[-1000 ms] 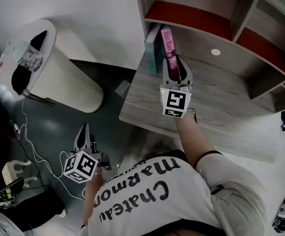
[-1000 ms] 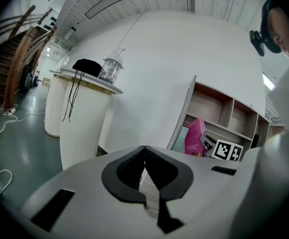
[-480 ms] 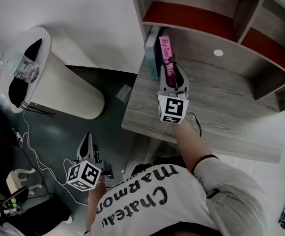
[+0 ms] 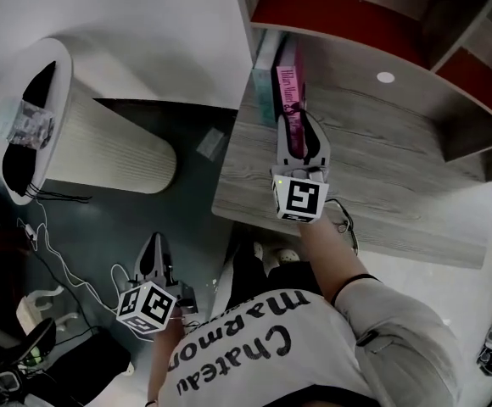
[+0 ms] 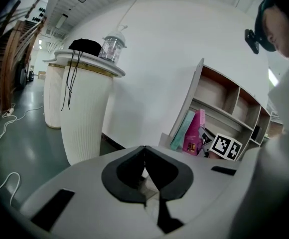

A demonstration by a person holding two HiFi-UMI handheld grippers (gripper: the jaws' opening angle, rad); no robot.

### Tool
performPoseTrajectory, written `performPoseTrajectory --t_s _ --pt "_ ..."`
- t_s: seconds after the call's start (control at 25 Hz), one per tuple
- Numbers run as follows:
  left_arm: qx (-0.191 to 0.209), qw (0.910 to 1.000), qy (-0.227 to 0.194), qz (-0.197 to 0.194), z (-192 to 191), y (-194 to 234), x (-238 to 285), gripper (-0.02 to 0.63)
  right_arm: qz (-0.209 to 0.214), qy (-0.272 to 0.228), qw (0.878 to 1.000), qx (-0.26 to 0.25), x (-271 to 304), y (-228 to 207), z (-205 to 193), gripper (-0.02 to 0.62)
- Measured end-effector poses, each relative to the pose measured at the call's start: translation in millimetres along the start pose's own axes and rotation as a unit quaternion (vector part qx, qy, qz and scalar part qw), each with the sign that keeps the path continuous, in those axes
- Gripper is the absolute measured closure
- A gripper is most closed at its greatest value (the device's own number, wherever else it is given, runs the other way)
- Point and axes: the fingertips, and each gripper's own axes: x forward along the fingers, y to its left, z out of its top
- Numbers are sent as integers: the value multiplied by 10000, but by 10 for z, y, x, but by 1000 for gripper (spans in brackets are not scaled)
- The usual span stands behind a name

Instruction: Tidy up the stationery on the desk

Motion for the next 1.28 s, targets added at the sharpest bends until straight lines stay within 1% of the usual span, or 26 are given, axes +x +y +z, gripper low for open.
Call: performPoseTrajectory --t_s 0.16,0.28,0.4,0.52,0.84,1.28 --pt "69 9992 234 -312 64 -48 182 591 -43 188 9998 -67 -150 52 -57 453" --pt "165 9980 292 -528 155 -107 297 591 -148 316 9994 -35 -227 50 -82 453" --pt "199 9970 340 -664 198 -141 360 591 -216 449 9988 -23 -280 58 -108 454" --pt "212 9962 375 -751 218 -157 396 591 -187 543 9983 -54 -315 84 -131 454" --pt "218 9966 364 -700 248 -107 360 591 -181 799 9966 27 -337 58 -314 456" --pt "123 9981 295 -522 216 -56 249 591 -1 993 9950 61 -307 128 -464 460"
